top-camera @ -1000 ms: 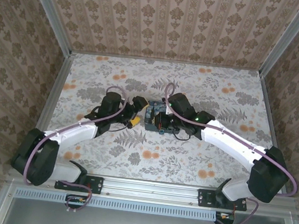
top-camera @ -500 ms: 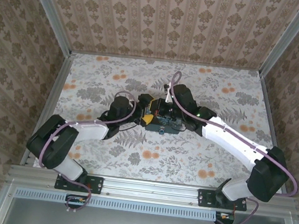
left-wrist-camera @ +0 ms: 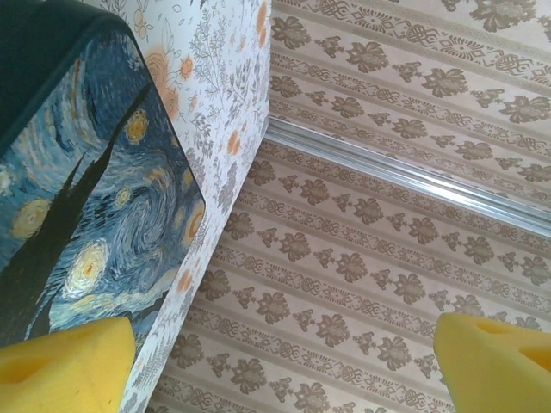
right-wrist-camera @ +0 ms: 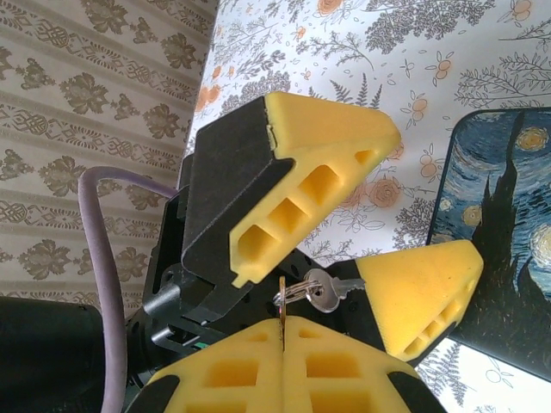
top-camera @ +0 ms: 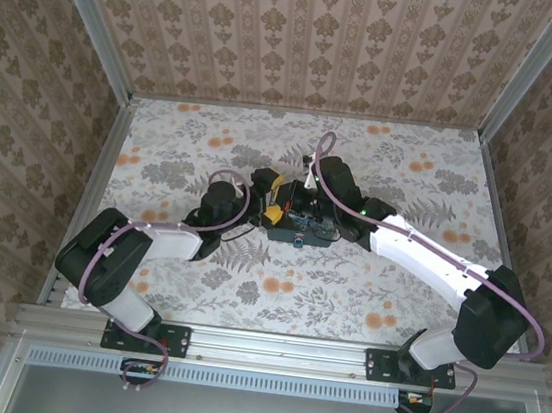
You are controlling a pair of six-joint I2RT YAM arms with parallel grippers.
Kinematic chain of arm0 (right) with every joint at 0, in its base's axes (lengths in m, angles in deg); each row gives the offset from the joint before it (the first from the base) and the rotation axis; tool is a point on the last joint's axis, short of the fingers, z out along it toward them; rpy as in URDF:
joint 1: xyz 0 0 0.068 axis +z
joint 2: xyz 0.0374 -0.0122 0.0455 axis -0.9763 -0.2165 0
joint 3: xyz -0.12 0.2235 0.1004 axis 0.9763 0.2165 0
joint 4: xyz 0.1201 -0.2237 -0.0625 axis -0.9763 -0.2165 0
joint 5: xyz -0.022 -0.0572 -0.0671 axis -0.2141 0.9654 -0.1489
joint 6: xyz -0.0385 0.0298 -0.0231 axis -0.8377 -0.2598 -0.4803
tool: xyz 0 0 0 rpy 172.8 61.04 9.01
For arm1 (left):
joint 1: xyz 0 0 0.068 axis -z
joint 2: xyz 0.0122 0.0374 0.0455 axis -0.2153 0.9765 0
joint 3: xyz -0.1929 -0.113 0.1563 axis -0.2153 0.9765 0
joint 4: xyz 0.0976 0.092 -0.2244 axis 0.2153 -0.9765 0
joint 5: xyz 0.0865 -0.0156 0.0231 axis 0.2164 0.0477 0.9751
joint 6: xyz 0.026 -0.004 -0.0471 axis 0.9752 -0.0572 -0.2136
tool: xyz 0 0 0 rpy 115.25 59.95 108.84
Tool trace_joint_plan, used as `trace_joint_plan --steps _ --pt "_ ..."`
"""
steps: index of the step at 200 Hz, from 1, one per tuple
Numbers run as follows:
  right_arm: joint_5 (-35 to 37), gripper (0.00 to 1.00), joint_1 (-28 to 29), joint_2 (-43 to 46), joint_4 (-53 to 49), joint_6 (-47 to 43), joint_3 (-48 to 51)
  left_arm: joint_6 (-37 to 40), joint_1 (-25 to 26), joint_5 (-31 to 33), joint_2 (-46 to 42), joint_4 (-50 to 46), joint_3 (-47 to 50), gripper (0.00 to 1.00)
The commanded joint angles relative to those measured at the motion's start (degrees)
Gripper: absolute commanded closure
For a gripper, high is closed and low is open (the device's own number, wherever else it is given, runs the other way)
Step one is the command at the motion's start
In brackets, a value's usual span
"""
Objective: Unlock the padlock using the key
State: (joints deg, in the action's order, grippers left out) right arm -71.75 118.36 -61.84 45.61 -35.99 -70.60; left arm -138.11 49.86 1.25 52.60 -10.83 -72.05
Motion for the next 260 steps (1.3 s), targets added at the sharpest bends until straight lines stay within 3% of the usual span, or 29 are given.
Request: trace_joint_plan --steps 1,114,181,260 --pt "0.2 1.00 -0.3 0.0 1.3 0.6 1.0 -0.9 -0.3 1.2 -2.0 2.7 0.8 0.08" --pt "-0.9 1.00 -0.4 -4.2 5.4 2.9 1.8 -0.5 0.5 1.9 -3.5 2.6 0.9 0.16" --pt "-0.2 1.00 -0.8 -2.9 7.2 4.3 5.8 0.1 0.5 2.8 -3.1 3.1 1.9 0.31" --pt "0.7 1.00 -2.4 -1.6 9.7 6.1 9.2 1.0 1.1 3.3 -3.3 1.9 2.1 0.32"
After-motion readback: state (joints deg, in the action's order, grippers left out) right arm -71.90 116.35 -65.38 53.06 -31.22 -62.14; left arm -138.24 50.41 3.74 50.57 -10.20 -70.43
